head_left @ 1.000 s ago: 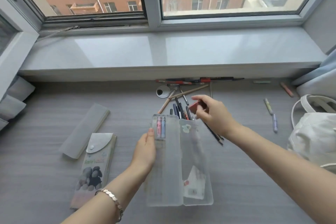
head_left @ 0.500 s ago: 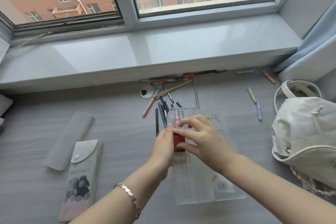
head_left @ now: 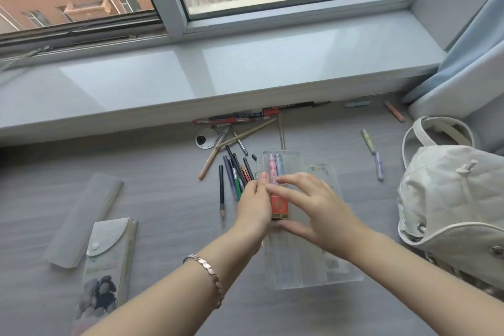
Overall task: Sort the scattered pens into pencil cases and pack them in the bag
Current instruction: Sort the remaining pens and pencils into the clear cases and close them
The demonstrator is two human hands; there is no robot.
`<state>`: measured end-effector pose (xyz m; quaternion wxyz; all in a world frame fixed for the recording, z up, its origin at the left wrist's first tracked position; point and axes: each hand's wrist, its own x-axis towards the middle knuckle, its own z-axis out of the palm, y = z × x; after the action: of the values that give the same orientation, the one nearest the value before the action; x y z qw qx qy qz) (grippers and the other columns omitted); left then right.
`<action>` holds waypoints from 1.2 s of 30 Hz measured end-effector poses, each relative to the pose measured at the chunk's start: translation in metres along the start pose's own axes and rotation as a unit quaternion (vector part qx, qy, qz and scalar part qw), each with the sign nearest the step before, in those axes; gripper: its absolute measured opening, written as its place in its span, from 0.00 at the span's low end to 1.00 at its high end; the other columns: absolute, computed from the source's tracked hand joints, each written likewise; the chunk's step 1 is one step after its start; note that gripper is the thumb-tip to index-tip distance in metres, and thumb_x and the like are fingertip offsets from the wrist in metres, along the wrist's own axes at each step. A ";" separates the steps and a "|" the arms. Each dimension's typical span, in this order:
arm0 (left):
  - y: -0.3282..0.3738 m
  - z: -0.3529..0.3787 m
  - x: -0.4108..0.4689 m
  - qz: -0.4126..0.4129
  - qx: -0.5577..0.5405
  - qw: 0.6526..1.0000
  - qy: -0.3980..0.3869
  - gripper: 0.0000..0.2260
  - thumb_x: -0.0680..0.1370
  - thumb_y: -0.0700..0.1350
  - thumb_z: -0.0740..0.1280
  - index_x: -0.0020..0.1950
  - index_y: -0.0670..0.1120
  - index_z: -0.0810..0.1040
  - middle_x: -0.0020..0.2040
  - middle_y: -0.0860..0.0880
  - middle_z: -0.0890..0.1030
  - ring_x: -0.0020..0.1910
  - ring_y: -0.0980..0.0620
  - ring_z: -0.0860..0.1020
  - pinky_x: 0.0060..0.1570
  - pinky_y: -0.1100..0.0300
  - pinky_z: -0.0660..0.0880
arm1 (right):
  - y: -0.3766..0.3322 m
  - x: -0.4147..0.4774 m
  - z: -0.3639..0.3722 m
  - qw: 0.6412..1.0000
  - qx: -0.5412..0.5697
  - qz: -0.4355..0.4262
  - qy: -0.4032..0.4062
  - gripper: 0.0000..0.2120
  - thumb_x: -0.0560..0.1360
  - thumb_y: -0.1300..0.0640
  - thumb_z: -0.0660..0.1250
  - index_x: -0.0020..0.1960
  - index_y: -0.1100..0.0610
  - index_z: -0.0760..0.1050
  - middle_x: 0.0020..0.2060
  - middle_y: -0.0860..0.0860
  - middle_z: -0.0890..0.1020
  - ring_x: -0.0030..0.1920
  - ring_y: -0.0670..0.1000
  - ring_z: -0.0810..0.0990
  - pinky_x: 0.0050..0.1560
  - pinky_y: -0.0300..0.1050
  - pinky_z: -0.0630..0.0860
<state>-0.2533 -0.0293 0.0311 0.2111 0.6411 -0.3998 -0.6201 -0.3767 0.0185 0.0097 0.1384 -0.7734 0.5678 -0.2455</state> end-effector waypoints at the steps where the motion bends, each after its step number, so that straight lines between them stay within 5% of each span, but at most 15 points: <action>1: 0.002 0.001 0.002 0.007 0.014 1.000 0.004 0.15 0.81 0.54 0.51 0.39 0.54 0.69 0.41 0.56 0.74 0.43 0.56 0.74 0.53 0.54 0.73 | 0.008 0.003 -0.004 0.999 0.032 0.015 0.035 0.19 0.72 0.45 0.62 0.60 0.52 0.74 0.51 0.51 0.80 0.53 0.48 0.74 0.54 0.42 0.72; 4: 0.008 0.003 0.009 0.015 0.037 0.999 0.016 0.16 0.82 0.55 0.50 0.37 0.53 0.67 0.39 0.54 0.73 0.37 0.59 0.71 0.39 0.63 0.67 | 0.059 0.017 -0.020 0.966 0.016 0.219 0.139 0.13 0.75 0.56 0.65 0.57 0.59 0.76 0.49 0.57 0.78 0.47 0.54 0.77 0.49 0.50 0.74; 7: 0.011 0.004 0.013 0.015 0.040 0.999 0.006 0.16 0.82 0.55 0.49 0.37 0.54 0.67 0.39 0.55 0.72 0.36 0.61 0.69 0.37 0.64 0.65 | 0.116 0.025 -0.029 0.837 -0.108 0.534 -0.055 0.22 0.75 0.65 0.59 0.68 0.61 0.61 0.61 0.65 0.68 0.59 0.66 0.71 0.59 0.53 0.68; 9: 0.013 0.005 0.015 0.017 0.044 0.999 0.000 0.16 0.82 0.54 0.49 0.38 0.54 0.67 0.39 0.56 0.72 0.36 0.62 0.69 0.36 0.65 0.65 | 0.135 0.023 -0.022 0.783 -0.128 0.598 -0.109 0.21 0.76 0.66 0.55 0.68 0.62 0.58 0.63 0.67 0.65 0.64 0.66 0.67 0.63 0.54 0.66; 15: 0.016 0.006 0.015 0.020 0.053 0.998 -0.018 0.15 0.82 0.53 0.49 0.37 0.56 0.65 0.37 0.59 0.69 0.35 0.65 0.66 0.33 0.67 0.63 | 0.154 0.016 -0.013 0.797 -0.148 0.578 -0.093 0.19 0.75 0.69 0.56 0.65 0.68 0.59 0.64 0.68 0.64 0.64 0.68 0.67 0.64 0.55 0.65; 19: 0.012 0.003 0.020 0.024 0.046 0.999 -0.015 0.15 0.82 0.54 0.50 0.40 0.53 0.70 0.42 0.54 0.76 0.37 0.61 0.72 0.36 0.66 0.67 | 0.160 0.039 -0.024 0.843 -0.083 0.531 -0.015 0.16 0.77 0.65 0.55 0.64 0.68 0.60 0.61 0.68 0.67 0.60 0.70 0.71 0.59 0.57 0.68; 23: 0.014 -0.004 0.021 0.041 0.040 0.998 -0.009 0.14 0.82 0.53 0.51 0.38 0.56 0.68 0.40 0.58 0.74 0.37 0.65 0.69 0.40 0.63 0.67 | 0.174 0.058 -0.019 0.809 -0.068 0.584 -0.016 0.21 0.79 0.53 0.56 0.66 0.65 0.58 0.63 0.67 0.69 0.63 0.66 0.71 0.60 0.56 0.68; 27: 0.015 -0.013 0.020 0.033 0.034 0.999 0.002 0.15 0.82 0.54 0.50 0.37 0.57 0.68 0.38 0.60 0.72 0.38 0.64 0.70 0.37 0.66 0.65 | 0.175 0.066 -0.010 0.801 -0.094 0.590 -0.036 0.18 0.78 0.65 0.53 0.67 0.66 0.58 0.65 0.66 0.69 0.64 0.65 0.70 0.61 0.56 0.69; 33: 0.002 -0.021 0.020 0.020 0.044 0.999 0.011 0.17 0.81 0.56 0.51 0.44 0.50 0.74 0.49 0.45 0.81 0.51 0.48 0.79 0.53 0.52 0.74 | 0.091 0.078 -0.026 0.901 0.129 0.414 0.009 0.15 0.78 0.61 0.56 0.64 0.59 0.65 0.53 0.58 0.77 0.46 0.56 0.75 0.44 0.42 0.67; 36: -0.005 -0.020 0.015 0.041 0.040 0.998 0.021 0.16 0.80 0.56 0.54 0.42 0.51 0.76 0.46 0.47 0.82 0.50 0.47 0.80 0.55 0.51 0.73 | 0.019 0.071 -0.031 0.919 0.253 0.294 0.072 0.06 0.77 0.60 0.61 0.52 0.53 0.73 0.38 0.50 0.77 0.36 0.47 0.73 0.38 0.38 0.69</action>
<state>-0.2339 -0.0424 0.0203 0.2190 0.6450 -0.4453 -0.5811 -0.3924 -0.0524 0.0424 0.3542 -0.4911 0.6968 -0.3845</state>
